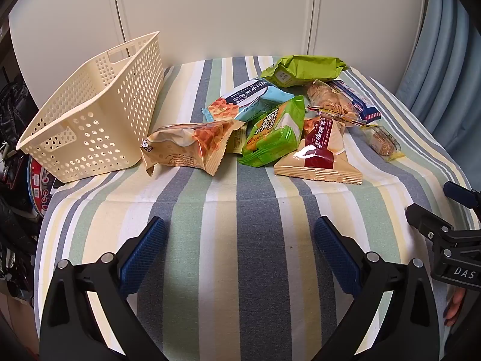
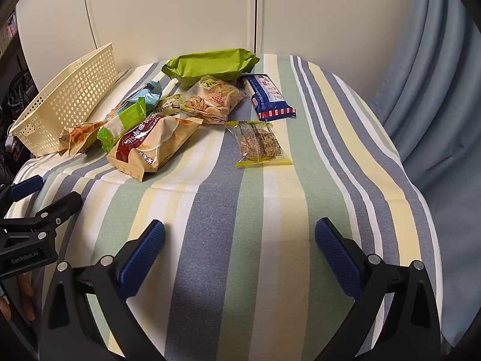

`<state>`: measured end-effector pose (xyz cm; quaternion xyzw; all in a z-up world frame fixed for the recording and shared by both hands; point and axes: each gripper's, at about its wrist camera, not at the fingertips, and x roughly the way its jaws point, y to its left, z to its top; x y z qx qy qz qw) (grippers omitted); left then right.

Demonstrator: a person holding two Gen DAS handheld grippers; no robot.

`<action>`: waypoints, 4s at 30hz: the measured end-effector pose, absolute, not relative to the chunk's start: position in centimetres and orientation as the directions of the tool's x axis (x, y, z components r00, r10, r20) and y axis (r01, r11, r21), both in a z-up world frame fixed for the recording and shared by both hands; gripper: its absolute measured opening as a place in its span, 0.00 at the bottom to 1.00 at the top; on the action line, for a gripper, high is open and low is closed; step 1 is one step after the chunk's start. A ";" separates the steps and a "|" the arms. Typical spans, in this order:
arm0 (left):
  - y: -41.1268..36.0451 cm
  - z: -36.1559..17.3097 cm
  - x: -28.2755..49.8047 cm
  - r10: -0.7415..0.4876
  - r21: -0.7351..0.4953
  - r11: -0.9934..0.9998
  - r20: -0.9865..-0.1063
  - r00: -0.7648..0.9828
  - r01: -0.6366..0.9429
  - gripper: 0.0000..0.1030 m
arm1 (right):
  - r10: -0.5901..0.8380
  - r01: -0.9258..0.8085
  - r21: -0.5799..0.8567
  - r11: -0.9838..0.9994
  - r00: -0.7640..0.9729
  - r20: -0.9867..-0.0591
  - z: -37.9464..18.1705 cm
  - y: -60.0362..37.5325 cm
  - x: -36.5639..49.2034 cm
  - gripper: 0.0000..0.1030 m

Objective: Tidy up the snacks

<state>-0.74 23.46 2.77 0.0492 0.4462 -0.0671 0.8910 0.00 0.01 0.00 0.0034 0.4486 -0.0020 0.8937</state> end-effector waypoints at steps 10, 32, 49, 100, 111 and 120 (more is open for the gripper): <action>23.5 2.8 -0.7 -0.077 0.026 0.986 -0.802 0.592 0.163 0.98 | 0.002 0.006 0.007 1.000 0.597 -0.802 -0.1 -0.1 0.1 0.95; 23.5 2.8 -0.8 -0.075 0.029 0.986 -0.802 0.593 0.164 0.98 | 0.002 0.006 0.007 1.000 0.597 -0.802 -0.1 -0.2 0.2 0.95; 23.5 2.8 -0.7 -0.075 0.029 0.986 -0.801 0.594 0.164 0.98 | 0.002 0.006 0.008 1.000 0.598 -0.801 -0.1 -0.2 0.2 0.95; 27.0 3.6 7.4 -0.130 -0.047 0.985 -0.827 0.547 0.164 0.98 | 0.049 -0.002 0.060 0.998 0.598 -0.800 0.7 -2.0 4.1 0.95; 26.9 2.3 11.4 -0.049 0.030 0.990 -0.844 0.534 0.138 0.98 | 0.075 -0.012 0.084 0.996 0.580 -0.811 0.0 -2.4 5.3 0.95; 25.3 2.0 12.8 -0.015 0.077 0.986 -0.844 0.536 0.149 0.98 | 0.072 -0.024 0.072 0.997 0.580 -0.812 -0.1 -1.9 5.5 0.95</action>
